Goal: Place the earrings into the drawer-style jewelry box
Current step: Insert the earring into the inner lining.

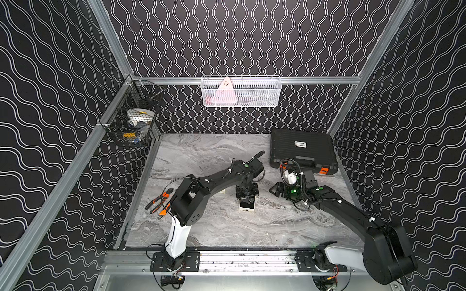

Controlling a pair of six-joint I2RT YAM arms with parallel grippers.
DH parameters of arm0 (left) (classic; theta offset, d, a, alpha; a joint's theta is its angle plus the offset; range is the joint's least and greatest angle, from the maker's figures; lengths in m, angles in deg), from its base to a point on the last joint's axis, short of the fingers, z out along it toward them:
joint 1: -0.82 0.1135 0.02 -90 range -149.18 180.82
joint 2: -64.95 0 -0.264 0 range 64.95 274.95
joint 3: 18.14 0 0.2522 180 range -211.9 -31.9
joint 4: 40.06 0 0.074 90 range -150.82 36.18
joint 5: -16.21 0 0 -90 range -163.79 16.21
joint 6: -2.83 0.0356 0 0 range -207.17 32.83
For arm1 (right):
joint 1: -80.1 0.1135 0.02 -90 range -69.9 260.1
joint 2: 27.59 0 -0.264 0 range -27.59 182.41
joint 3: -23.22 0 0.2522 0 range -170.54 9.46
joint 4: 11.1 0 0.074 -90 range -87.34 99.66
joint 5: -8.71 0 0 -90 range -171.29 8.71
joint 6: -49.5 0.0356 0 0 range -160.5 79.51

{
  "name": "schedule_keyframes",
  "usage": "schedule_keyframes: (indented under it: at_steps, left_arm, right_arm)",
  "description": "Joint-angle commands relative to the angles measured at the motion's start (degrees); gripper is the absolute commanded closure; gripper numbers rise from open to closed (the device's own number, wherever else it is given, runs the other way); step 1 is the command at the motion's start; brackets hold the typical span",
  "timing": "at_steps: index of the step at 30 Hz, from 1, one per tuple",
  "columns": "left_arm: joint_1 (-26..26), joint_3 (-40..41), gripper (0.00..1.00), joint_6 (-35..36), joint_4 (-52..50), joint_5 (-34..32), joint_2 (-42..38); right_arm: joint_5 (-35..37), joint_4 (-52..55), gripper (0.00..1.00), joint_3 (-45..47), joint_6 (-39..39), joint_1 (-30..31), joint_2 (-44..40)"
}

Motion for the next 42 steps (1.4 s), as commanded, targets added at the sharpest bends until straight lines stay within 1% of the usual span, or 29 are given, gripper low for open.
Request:
schedule_keyframes:
  at_steps: [1,11,19,36,42]
  left_arm:
    - [0.01,-1.73,1.00,0.06,-2.33,-0.76,1.50]
    - [0.01,-1.93,1.00,0.41,-1.12,-0.71,3.22]
    - [0.42,-1.15,1.00,1.31,-0.80,-2.59,3.23]
    - [0.49,-3.26,1.00,3.35,-1.42,-3.36,5.61]
    - [0.49,-5.64,1.00,4.56,-3.18,-3.74,7.51]
  right_arm:
    - [-0.95,-0.43,0.12,-0.51,-0.65,-0.09,0.30]
    - [-2.16,-0.56,0.11,-0.68,-0.76,-0.26,0.69]
    - [-3.57,-1.09,0.11,-0.68,-0.65,-0.44,1.10]
    - [-5.61,-2.63,0.10,0.53,0.07,-0.94,0.99]
    - [-6.22,-3.51,0.09,0.90,0.51,-1.00,0.56]
